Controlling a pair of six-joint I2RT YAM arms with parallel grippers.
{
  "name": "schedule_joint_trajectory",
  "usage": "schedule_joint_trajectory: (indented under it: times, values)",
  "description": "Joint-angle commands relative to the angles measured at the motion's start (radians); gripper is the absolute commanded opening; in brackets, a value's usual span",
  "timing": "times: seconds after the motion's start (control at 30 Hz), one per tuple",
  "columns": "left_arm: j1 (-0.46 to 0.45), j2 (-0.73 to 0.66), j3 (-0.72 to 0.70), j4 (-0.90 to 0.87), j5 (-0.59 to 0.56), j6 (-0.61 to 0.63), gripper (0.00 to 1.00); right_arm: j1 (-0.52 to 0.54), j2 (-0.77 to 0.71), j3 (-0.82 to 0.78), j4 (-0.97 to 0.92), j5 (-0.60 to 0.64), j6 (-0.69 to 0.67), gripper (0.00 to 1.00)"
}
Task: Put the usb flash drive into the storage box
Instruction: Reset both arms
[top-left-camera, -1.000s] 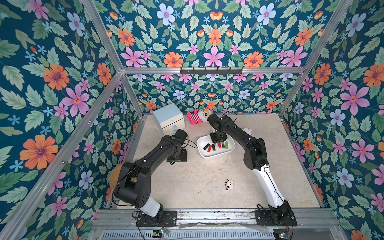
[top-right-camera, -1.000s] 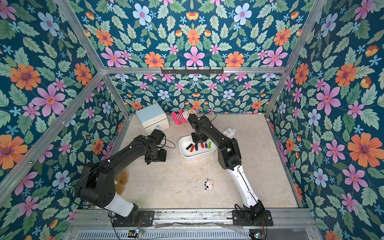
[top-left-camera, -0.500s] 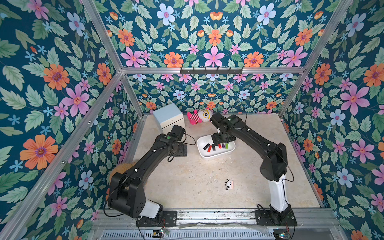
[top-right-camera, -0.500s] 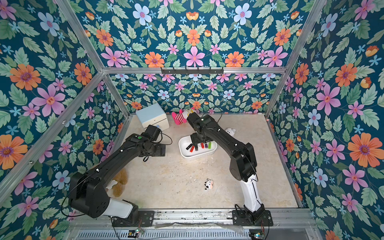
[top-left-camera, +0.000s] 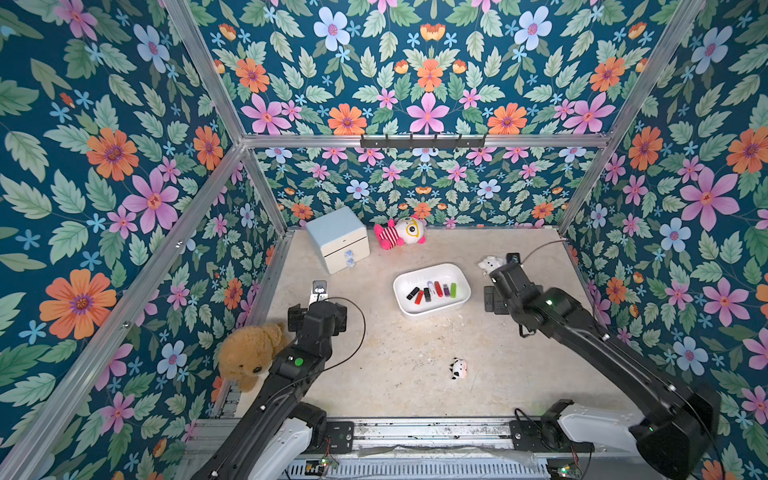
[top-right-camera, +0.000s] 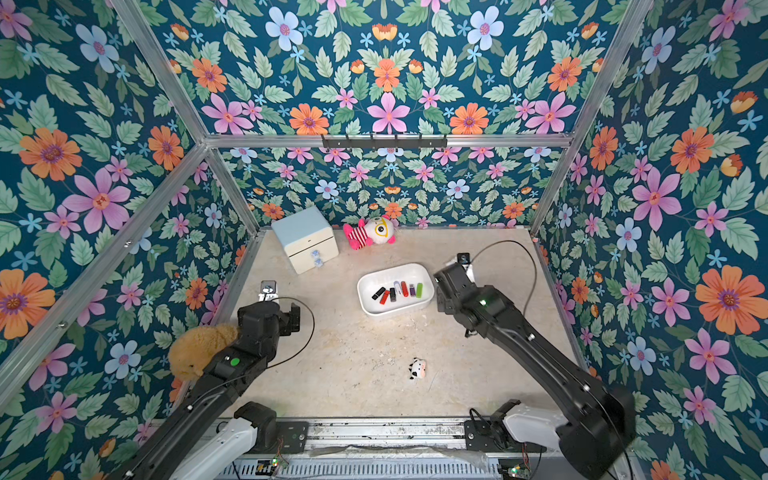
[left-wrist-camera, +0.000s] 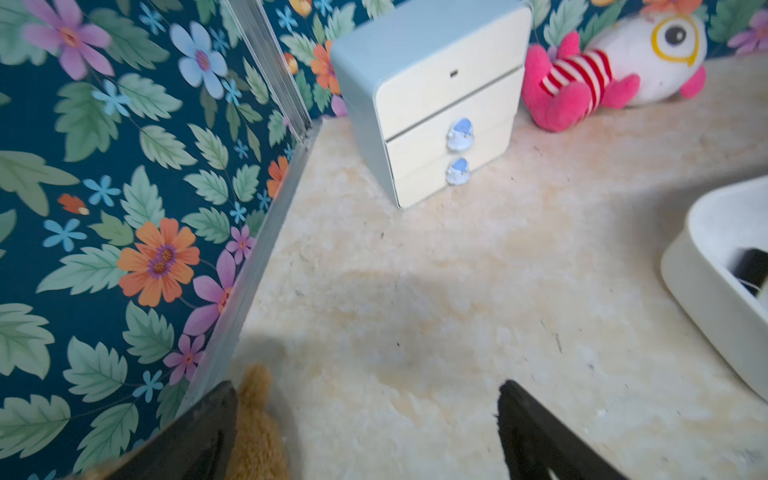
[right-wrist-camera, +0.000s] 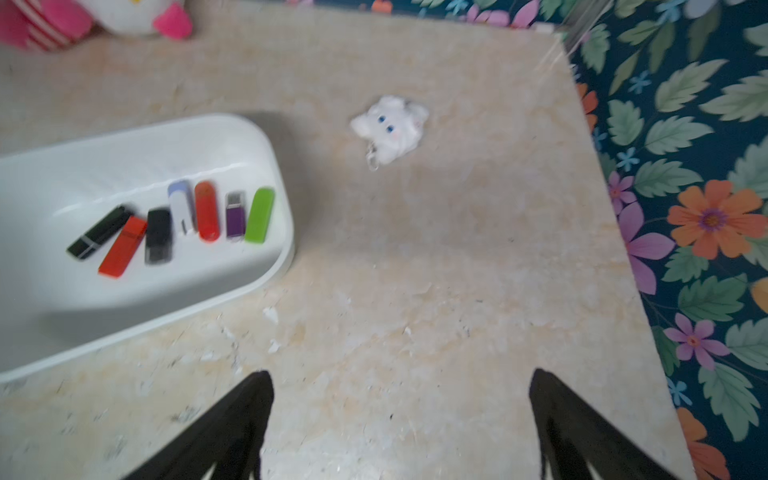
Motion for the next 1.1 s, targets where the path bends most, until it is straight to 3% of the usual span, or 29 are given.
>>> schedule_joint_trajectory:
  times: [0.0,0.13,0.23,0.3,0.43,0.53,0.57,0.6,0.63,0.67,0.7,0.73,0.8,0.87,0.97,1.0,1.07]
  values:
    - [0.004,-0.059,-0.120,0.382,-0.155,0.071,0.99,-0.013,-0.174,-0.187,0.353,0.208,-0.060,0.99]
    - [0.040,0.018,-0.272,0.697,-0.125,0.150,0.99,-0.023,-0.356,-0.399,0.616,0.304,-0.177,0.99]
    - [0.105,0.192,-0.302,0.903,-0.060,0.047,0.99,-0.066,-0.409,-0.462,0.634,0.318,-0.192,0.99]
    - [0.159,0.320,-0.259,0.930,0.023,-0.030,0.99,-0.108,-0.432,-0.511,0.670,0.289,-0.191,0.99]
    - [0.177,0.615,-0.249,1.192,0.093,0.117,0.99,-0.188,-0.456,-0.607,0.781,0.240,-0.197,0.99]
    - [0.195,0.778,-0.294,1.497,0.027,0.175,1.00,-0.234,-0.442,-0.654,0.869,0.213,-0.205,0.99]
    - [0.205,0.765,-0.266,1.403,0.073,0.138,0.99,-0.246,-0.430,-0.681,0.934,0.211,-0.222,0.99]
    - [0.237,0.747,-0.248,1.321,0.219,0.115,1.00,-0.258,-0.410,-0.718,1.028,0.209,-0.256,0.99]
    - [0.275,0.781,-0.263,1.381,0.379,0.130,1.00,-0.268,-0.384,-0.753,1.117,0.207,-0.286,0.99]
    - [0.278,0.836,-0.271,1.485,0.381,0.147,0.99,-0.282,-0.357,-0.777,1.180,0.197,-0.306,0.99]
    - [0.287,0.865,-0.267,1.498,0.278,0.085,1.00,-0.306,-0.319,-0.798,1.241,0.172,-0.325,0.99]
    - [0.324,0.877,-0.278,1.500,0.273,0.026,1.00,-0.338,-0.277,-0.810,1.290,0.144,-0.327,0.99]
    - [0.341,0.955,-0.293,1.655,0.291,0.047,0.99,-0.400,-0.186,-0.836,1.410,0.069,-0.300,0.99]
    - [0.340,0.901,-0.242,1.451,0.294,0.025,1.00,-0.452,-0.043,-0.850,1.578,0.007,-0.281,0.99]
    - [0.340,0.918,-0.223,1.446,0.272,0.020,1.00,-0.463,0.252,-0.806,1.782,-0.007,-0.289,0.99]
    - [0.341,0.917,-0.218,1.434,0.276,0.017,0.99,-0.454,0.351,-0.796,1.927,-0.034,-0.362,0.99]
    - [0.341,0.922,-0.221,1.450,0.275,0.019,1.00,-0.423,0.323,-0.795,1.874,-0.025,-0.373,0.99]
